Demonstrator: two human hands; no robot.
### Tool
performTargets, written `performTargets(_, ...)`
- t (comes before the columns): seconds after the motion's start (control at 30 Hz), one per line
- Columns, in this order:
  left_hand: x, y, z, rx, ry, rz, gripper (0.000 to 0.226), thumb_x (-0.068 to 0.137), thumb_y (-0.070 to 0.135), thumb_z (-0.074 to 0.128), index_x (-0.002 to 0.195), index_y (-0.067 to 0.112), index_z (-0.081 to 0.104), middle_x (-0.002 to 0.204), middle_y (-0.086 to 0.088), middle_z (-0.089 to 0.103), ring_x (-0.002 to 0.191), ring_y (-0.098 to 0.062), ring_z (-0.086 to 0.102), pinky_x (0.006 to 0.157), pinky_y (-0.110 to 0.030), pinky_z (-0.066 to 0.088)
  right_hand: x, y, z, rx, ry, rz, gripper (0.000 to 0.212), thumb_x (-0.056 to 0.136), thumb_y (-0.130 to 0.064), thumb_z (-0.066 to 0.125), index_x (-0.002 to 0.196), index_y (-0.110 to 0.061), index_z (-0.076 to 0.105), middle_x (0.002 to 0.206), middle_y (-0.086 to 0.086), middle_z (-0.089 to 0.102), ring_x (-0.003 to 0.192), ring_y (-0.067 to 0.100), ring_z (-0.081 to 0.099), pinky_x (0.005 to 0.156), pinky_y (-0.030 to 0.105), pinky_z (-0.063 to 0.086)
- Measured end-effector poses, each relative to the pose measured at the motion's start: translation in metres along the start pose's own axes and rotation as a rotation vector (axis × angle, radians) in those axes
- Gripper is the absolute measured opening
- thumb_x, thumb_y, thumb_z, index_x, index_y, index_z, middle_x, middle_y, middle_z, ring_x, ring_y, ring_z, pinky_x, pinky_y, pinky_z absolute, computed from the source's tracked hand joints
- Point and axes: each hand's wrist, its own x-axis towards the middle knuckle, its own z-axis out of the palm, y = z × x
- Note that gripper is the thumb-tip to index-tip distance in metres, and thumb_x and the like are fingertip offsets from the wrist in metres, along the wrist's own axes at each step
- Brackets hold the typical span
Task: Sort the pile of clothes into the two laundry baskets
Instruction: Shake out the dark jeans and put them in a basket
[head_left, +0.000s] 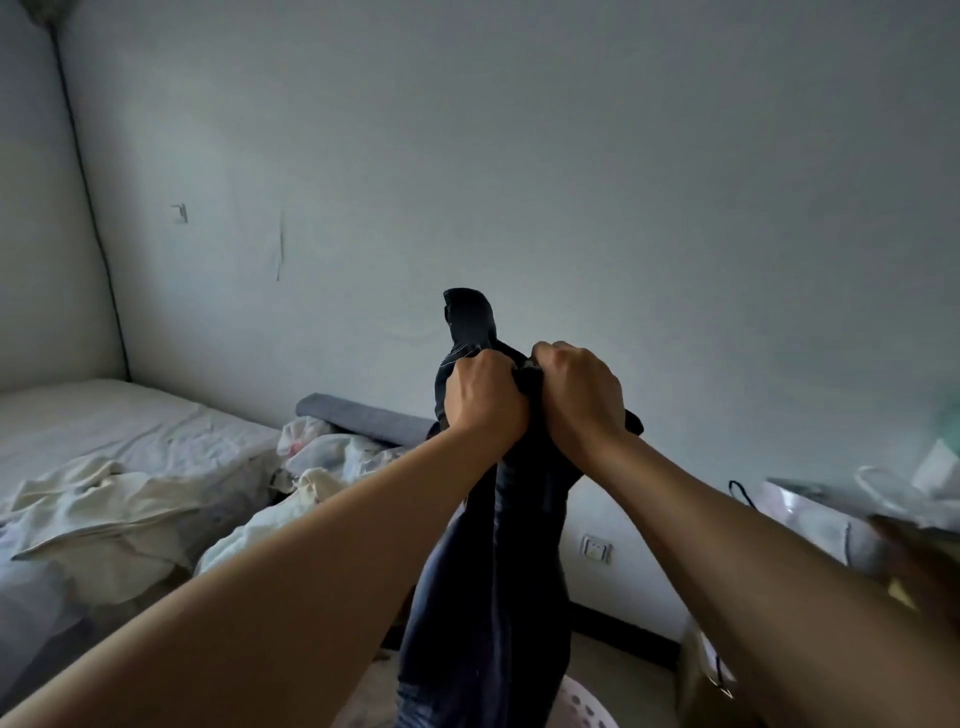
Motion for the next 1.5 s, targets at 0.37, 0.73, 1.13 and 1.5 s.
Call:
performTargets(0.37,0.096,0.054,0.032,-0.135,0.01,0.166,0.023,0.084,0.013,0.049,0.078,0.006,0.07,0.078,-0.012,0.066,0.069,-0.026,0.052,0.056,-0.027,0.033,0.087,0.049,-0.008,-0.121,0.118,0.123,0.043,0.091,-0.002,0.042,0.059,-0.017,0.017,0.08,0.006,0.048,0.07,0.025,0.039,0.045,0.028,0.015)
performTargets(0.73,0.14,0.065,0.061,-0.191,-0.007,0.269,0.026,0.088,0.022,0.051,0.064,0.013,0.059,0.068,-0.007,0.056,0.065,-0.026,0.048,0.054,-0.028,0.026,0.116,0.07,0.008,-0.15,0.157,0.217,0.015,0.092,-0.003,0.039,0.08,-0.012,0.037,0.095,0.013,0.059,0.072,0.026,0.039,0.055,0.029,0.023)
performTargets(1.13,0.105,-0.02,0.149,-0.141,-0.146,0.23,0.025,0.083,0.018,0.054,0.097,0.021,0.075,0.092,-0.006,0.073,0.087,-0.027,0.063,0.064,-0.025,0.037,0.051,0.101,0.113,-0.032,-0.029,0.228,0.017,0.089,0.002,0.037,0.08,-0.012,0.036,0.097,0.015,0.059,0.074,0.024,0.035,0.055,0.031,0.021)
performTargets(1.5,0.028,-0.121,0.244,-0.051,-0.362,0.09,0.026,0.082,0.016,0.057,0.101,0.022,0.073,0.092,-0.009,0.073,0.091,-0.03,0.064,0.067,-0.027,0.041,-0.059,0.12,0.221,0.062,-0.344,0.268,0.015,0.088,0.002,0.038,0.092,-0.003,0.052,0.104,0.018,0.059,0.095,0.035,0.054,0.064,0.032,0.027)
